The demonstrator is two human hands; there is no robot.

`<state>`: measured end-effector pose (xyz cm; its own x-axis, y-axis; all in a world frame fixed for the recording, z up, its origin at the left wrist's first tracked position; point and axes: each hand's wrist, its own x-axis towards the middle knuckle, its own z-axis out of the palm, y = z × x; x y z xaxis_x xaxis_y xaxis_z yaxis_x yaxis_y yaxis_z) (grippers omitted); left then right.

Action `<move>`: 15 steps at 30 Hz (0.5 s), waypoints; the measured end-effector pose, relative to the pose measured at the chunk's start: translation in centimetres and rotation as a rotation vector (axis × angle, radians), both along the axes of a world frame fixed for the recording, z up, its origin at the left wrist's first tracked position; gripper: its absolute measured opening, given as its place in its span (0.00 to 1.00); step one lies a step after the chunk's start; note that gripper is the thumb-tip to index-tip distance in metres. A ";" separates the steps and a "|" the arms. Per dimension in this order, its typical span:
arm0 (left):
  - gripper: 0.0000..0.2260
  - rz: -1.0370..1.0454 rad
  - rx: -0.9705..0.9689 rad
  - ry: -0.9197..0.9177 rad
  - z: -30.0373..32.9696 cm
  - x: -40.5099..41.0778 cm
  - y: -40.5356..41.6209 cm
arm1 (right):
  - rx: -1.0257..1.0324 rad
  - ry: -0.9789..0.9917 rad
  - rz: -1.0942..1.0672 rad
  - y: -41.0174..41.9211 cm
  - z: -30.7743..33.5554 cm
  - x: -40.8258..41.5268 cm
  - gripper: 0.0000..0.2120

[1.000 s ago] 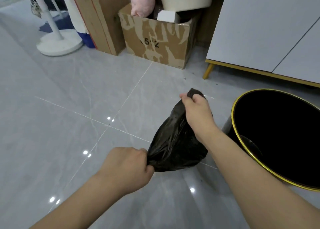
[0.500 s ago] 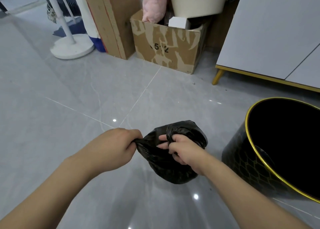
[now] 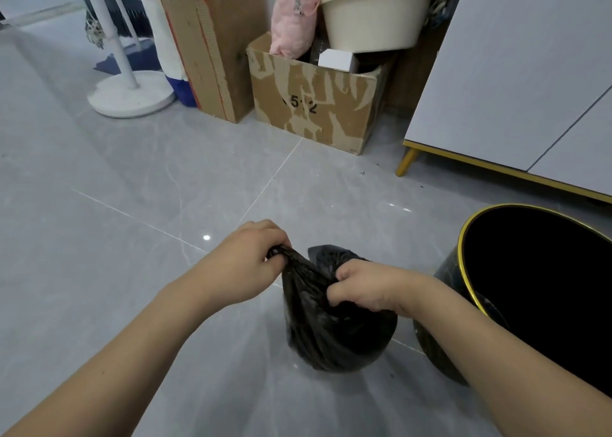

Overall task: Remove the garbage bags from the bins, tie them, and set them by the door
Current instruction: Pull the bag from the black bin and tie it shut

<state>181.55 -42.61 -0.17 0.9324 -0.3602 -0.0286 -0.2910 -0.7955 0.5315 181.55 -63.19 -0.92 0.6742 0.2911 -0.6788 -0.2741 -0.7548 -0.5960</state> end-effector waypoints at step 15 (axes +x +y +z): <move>0.09 0.415 -0.729 0.419 -2.5 -0.8 -4.1 | -0.598 -0.516 0.420 -0.4 3.9 -0.7 0.03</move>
<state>180.72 -46.74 -2.69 0.9551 -0.0627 -0.2897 0.2697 -0.2217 0.9371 180.80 -63.55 2.96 0.8551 0.2772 -0.4382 0.2880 -0.9567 -0.0432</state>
